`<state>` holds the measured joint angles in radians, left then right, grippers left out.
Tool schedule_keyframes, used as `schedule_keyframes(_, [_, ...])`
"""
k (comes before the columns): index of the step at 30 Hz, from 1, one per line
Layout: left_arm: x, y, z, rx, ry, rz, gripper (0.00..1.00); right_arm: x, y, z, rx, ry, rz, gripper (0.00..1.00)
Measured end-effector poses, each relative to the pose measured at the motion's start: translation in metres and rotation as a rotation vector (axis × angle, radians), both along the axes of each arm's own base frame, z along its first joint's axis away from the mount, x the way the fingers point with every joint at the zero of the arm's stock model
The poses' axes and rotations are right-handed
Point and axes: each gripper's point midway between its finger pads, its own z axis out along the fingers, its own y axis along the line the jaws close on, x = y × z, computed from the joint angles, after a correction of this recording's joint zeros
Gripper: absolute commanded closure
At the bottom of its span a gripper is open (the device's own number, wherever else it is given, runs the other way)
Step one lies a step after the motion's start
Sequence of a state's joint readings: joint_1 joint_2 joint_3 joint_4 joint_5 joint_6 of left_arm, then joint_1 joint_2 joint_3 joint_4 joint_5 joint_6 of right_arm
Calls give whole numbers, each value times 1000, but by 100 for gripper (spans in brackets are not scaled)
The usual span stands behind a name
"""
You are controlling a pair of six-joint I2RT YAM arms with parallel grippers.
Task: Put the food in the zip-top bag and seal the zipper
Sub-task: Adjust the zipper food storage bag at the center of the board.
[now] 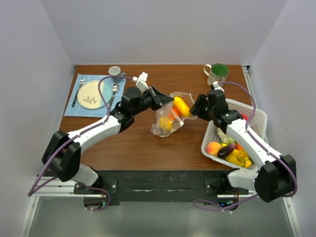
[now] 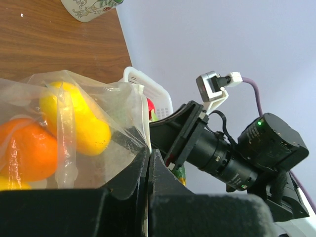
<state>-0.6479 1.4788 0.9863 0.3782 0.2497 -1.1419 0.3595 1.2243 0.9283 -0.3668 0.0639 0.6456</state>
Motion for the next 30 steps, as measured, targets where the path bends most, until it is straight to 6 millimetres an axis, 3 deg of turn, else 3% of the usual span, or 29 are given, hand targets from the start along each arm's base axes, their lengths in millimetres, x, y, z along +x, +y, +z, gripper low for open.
schedule_keyframes(2, [-2, 3, 3, -3, -5, 2, 100, 0, 1, -3, 10, 7, -4, 70])
schedule_keyframes(3, [-3, 4, 4, -4, -7, 3, 100, 1, 2, -2, 16, 5, -7, 86])
schedule_keyframes(4, [-4, 6, 5, -6, -11, 6, 100, 2, 2, -1, 23, 2, -12, 96])
schedule_keyframes(5, [-4, 8, 6, -4, -15, 10, 100, 3, 3, 0, 29, -3, -15, 100])
schedule_keyframes(10, [-3, 20, -7, 66, -25, 55, 100, -1, 13, 12, 42, 5, -2, 100])
schedule_keyframes(15, [-6, 38, -51, 201, 24, 96, 100, -3, 75, 60, 60, -58, 155, 100])
schedule_keyframes(17, [-9, 42, -69, 256, 60, 99, 100, -1, 96, 67, 40, -67, 205, 100])
schedule_keyframes(19, [-11, 44, -82, 297, 92, 92, 100, 2, 107, 61, -11, -35, 232, 100])
schedule_keyframes(22, [-17, 52, -97, 378, 158, 90, 100, 12, 113, 56, -103, 43, 248, 100])
schedule_keyframes(24, [-16, 60, -97, 435, 172, 110, 100, 17, 108, 57, -147, 68, 240, 100])
schedule_keyframes(30, [-18, 79, -47, 440, 46, 178, 100, 9, 67, 67, -223, 82, 189, 100])
